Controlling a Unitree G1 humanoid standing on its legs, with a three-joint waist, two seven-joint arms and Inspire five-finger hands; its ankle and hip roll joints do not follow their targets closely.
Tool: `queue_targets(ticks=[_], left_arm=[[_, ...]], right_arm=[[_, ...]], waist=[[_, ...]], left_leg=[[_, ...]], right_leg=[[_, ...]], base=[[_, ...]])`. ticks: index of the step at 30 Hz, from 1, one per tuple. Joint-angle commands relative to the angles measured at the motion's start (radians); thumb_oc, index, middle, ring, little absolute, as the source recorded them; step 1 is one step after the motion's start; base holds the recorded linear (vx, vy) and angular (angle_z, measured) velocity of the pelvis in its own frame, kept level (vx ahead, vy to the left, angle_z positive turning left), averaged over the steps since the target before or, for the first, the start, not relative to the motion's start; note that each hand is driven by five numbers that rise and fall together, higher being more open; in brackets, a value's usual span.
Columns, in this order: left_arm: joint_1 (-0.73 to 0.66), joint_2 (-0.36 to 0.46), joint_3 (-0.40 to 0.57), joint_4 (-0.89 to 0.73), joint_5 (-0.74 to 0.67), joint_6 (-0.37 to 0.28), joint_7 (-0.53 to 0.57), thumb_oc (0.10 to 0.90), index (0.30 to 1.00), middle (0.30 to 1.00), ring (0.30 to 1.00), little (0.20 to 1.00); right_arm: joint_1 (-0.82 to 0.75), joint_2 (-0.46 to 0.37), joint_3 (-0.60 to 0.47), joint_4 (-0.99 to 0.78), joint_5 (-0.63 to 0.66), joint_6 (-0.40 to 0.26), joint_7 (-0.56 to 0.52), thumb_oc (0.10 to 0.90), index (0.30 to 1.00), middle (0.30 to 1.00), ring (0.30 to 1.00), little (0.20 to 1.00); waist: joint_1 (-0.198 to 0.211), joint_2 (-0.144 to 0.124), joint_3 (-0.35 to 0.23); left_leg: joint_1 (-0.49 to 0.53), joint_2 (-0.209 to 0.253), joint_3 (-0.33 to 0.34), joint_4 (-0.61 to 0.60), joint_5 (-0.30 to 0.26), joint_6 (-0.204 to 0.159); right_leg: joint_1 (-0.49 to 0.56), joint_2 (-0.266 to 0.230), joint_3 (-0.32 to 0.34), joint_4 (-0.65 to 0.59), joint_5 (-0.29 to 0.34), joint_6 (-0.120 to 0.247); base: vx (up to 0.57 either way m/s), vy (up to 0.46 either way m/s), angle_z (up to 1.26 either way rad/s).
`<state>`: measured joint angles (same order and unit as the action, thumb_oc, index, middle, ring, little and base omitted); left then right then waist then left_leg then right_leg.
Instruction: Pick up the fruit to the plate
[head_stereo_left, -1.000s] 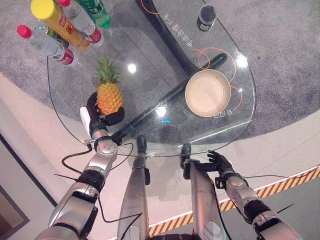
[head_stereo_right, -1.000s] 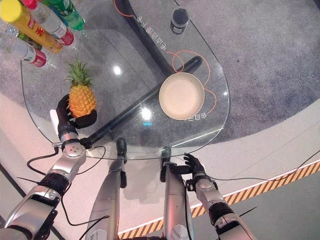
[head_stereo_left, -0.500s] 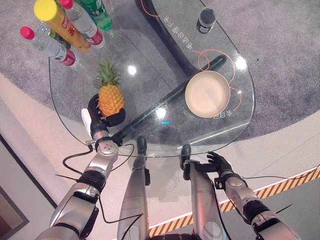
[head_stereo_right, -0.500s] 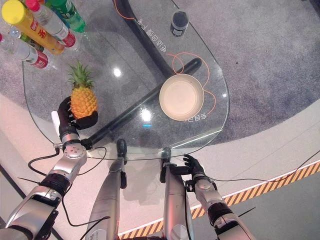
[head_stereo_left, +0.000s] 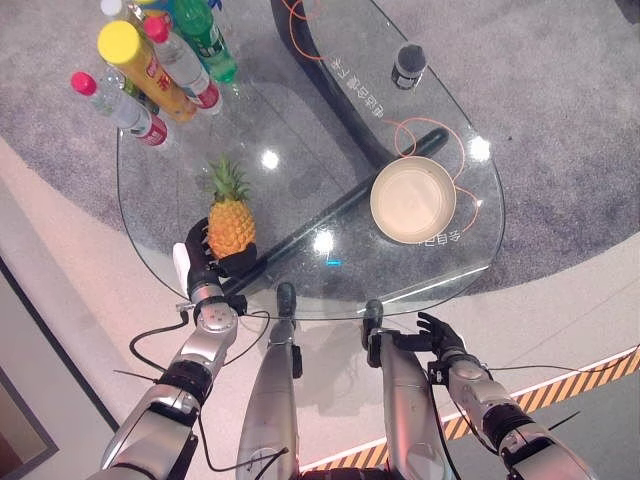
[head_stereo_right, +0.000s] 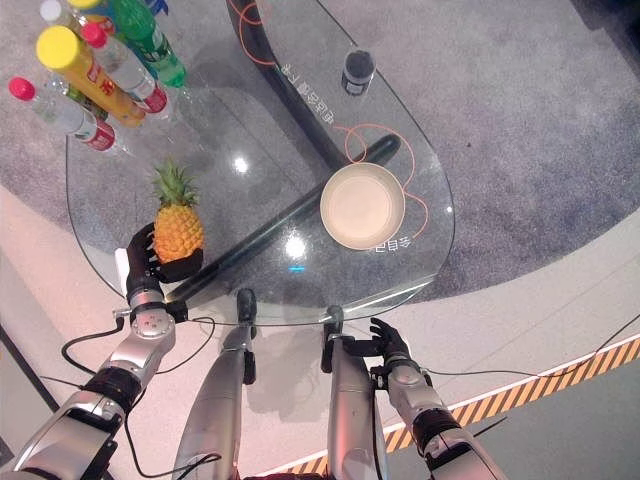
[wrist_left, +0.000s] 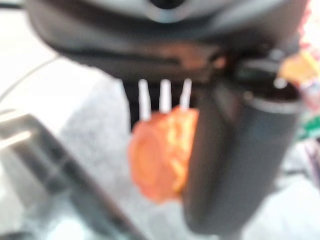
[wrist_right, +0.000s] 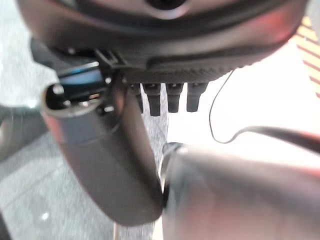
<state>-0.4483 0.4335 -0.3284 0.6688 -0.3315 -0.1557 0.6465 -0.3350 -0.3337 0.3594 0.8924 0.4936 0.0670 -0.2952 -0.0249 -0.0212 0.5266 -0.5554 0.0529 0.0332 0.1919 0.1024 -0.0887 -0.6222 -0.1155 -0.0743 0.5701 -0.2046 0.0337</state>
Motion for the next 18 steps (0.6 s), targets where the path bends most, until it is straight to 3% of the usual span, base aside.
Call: queue_targets(ticks=[1,8,11,15,18], left_arm=[[-0.009,0.049,0.078,-0.154,0.092,-0.109,0.076,0.100,0.300,0.300,0.300,0.200],[0.055,0.070,0.090,-0.285,0.134,-0.103,0.072,0.100,0.300,0.300,0.300,0.200],[0.073,0.081,0.094,-0.327,0.141,-0.092,0.061,0.100,0.300,0.300,0.300,0.200],[0.117,0.102,0.106,-0.414,0.150,-0.071,0.039,0.100,0.300,0.300,0.300,0.200],[0.159,0.112,0.125,-0.471,0.168,-0.069,0.028,0.100,0.300,0.300,0.300,0.200]], right_arm=[[0.130,-0.056,-0.057,0.014,0.070,0.041,-0.173,0.800,0.900,0.900,0.900,0.900],[0.141,-0.043,-0.185,0.042,0.179,0.043,-0.353,0.800,0.900,0.900,0.900,0.900],[0.145,-0.039,-0.221,0.025,0.216,0.015,-0.423,0.800,0.900,0.900,0.900,0.900],[0.162,-0.034,-0.251,-0.114,0.254,-0.053,-0.527,0.800,0.900,0.900,0.900,0.900],[0.183,-0.042,-0.248,-0.292,0.211,-0.108,-0.587,0.800,0.900,0.900,0.900,0.900]], waist=[[0.000,-0.006,-0.007],[0.015,0.004,-0.007],[0.021,0.003,-0.007],[0.028,0.004,-0.007],[0.026,0.002,-0.007]], left_leg=[[0.015,-0.075,0.025,0.178,-0.130,0.055],[0.074,-0.080,0.021,0.169,-0.142,0.060],[0.096,-0.083,0.017,0.160,-0.137,0.061],[0.144,-0.086,0.012,0.147,-0.139,0.063],[0.170,-0.086,0.011,0.140,-0.138,0.064]], right_leg=[[0.115,0.006,-0.029,-0.316,0.246,0.021],[0.184,0.008,-0.036,-0.329,0.237,0.015],[0.209,0.006,-0.039,-0.337,0.240,0.015],[0.263,0.006,-0.044,-0.348,0.238,0.014],[0.290,0.009,-0.046,-0.350,0.234,0.011]], base=[[0.00,0.000,0.00],[0.00,0.000,0.00],[0.00,0.000,0.00],[0.00,0.000,0.00],[0.01,0.000,0.00]])
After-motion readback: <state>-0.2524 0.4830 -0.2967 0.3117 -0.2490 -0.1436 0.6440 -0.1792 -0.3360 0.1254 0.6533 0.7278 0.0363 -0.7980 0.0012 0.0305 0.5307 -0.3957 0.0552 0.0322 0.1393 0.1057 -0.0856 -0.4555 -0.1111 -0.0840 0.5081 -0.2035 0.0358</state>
